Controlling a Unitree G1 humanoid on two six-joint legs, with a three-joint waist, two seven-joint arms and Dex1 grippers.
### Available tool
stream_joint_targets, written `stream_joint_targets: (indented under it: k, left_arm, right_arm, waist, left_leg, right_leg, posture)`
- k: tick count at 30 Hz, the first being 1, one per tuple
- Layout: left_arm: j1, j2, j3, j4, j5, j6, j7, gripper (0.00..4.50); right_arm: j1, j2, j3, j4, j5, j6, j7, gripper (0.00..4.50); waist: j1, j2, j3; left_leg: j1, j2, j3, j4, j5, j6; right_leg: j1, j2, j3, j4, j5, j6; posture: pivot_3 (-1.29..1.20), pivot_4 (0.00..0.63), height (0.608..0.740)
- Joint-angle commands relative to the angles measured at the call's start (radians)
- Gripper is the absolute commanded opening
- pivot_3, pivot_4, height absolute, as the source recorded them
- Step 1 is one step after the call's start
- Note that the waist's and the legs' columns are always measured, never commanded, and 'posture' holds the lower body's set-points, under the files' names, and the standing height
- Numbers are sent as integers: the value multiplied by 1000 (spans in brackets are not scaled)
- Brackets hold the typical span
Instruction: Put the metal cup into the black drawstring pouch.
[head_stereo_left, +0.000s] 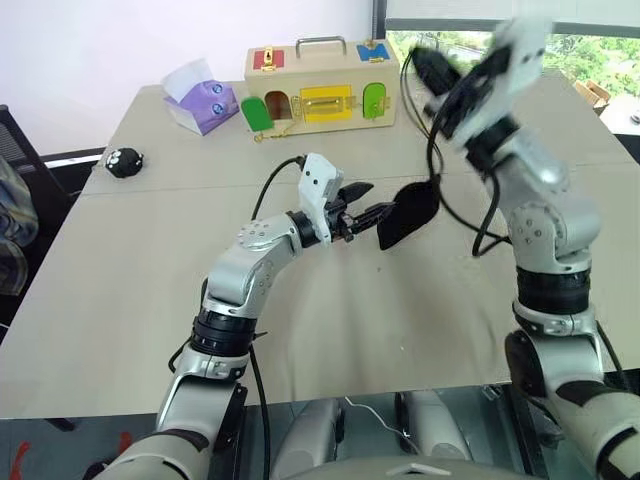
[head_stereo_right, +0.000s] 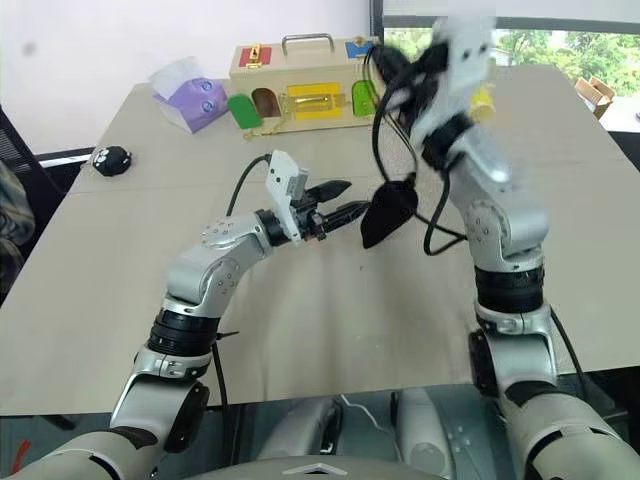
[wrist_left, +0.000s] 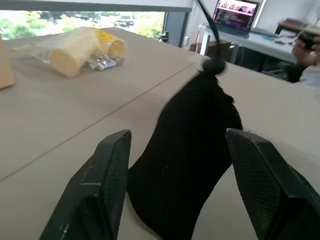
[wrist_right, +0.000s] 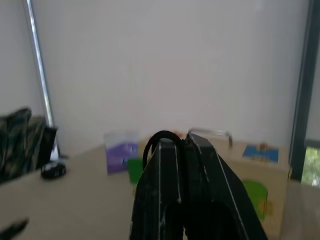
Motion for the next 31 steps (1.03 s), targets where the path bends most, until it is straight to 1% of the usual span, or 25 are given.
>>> stream_joint_targets:
  k: [1,2,3,4,5,6,10,13,15,17,20,24,25,26,31]
  left_arm:
    - [34,31,42,-96,-52,30,-23,2979]
    - [57,51,51,-112,-51,30,-26,2995]
    - [80,70,57,-122,-48,30,-28,2995]
    - [93,82,59,-128,-46,31,-29,2995]
    - [115,99,60,-133,-40,27,-35,2995]
    - [139,114,63,-139,-36,25,-40,2995]
    - [231,154,61,-165,9,-19,-22,2995]
    - [327,191,56,-180,94,-94,2,2995]
    - [386,196,85,-196,96,-110,18,2995]
    - [476,209,128,-222,95,-125,26,2995]
    - [609,241,167,-250,103,-155,5,2995]
    - [726,250,203,-274,110,-191,10,2995]
    - [747,252,209,-277,112,-202,8,2995]
    - [764,253,211,-281,115,-212,7,2995]
    - [782,250,207,-290,119,-242,12,2995]
  right_arm:
    - [59,-49,14,-70,12,62,61,321]
    - [99,-76,9,-81,23,77,90,661]
    - [133,-106,9,-91,24,88,116,910]
    - [152,-125,9,-98,22,92,133,1402]
    - [170,-144,5,-104,20,86,153,1719]
    - [185,-162,-2,-106,24,80,175,2260]
    - [258,-226,-32,-93,24,9,275,2260]
    - [389,-279,-97,-39,12,-127,386,2260]
    - [490,-309,-149,-19,47,-180,481,2260]
    - [603,-340,-217,11,70,-254,577,2260]
    - [713,-384,-285,58,62,-305,638,2260]
    - [810,-398,-355,159,63,-398,720,2260]
    - [832,-397,-366,191,57,-447,757,2260]
    - [850,-397,-373,213,52,-478,781,2260]
    - [880,-409,-358,282,12,-568,835,2260]
  waist:
    - [-1,0,0]
    - [0,0,0]
    - [1,0,0]
    - [2,0,0]
    - [2,0,0]
    - [2,0,0]
    - [5,0,0]
    - [11,0,0]
    - [25,0,0]
    - [29,0,0]
    - [32,0,0]
    - [30,1,0]
    - [31,1,0]
    - [32,1,0]
    - [32,3,1]
  left_leg:
    - [0,0,0,0,0,0]
    - [0,0,0,0,0,0]
    - [0,0,0,0,0,0]
    - [0,0,0,0,0,0]
    - [0,0,0,0,0,0]
    - [0,0,0,0,0,0]
    - [1,0,0,0,0,0]
    - [1,0,-1,0,0,0]
    - [3,1,-2,-2,0,1]
    - [2,1,-2,-2,-1,2]
    - [2,1,-1,-2,-2,3]
    - [5,2,1,-3,-2,3]
    - [6,2,1,-3,-4,7]
    - [8,2,0,-3,-5,7]
    - [20,2,2,-3,-5,8]
  right_leg:
    - [0,0,0,0,0,0]
    - [0,0,0,0,0,0]
    - [0,0,0,0,0,0]
    - [0,0,0,0,0,0]
    - [0,0,0,0,0,0]
    - [0,0,0,0,0,0]
    - [1,0,0,0,0,0]
    - [4,0,-1,-2,0,0]
    - [7,0,-2,-6,0,0]
    - [7,0,-3,-8,0,0]
    - [7,-1,-2,-10,0,0]
    - [10,-1,0,-9,0,0]
    - [11,-1,0,-10,0,0]
    - [14,-1,-1,-10,0,0]
    - [26,-1,-1,-11,-1,1]
  posture:
    - [0,150,710]
    - [0,150,710]
    - [0,150,710]
    - [0,150,710]
    - [0,150,710]
    - [0,150,710]
    - [0,150,710]
    - [0,150,710]
    - [0,150,710]
    - [0,150,710]
    - [0,150,710]
    - [0,150,710]
    - [0,150,710]
    - [0,150,710]
    - [0,150,710]
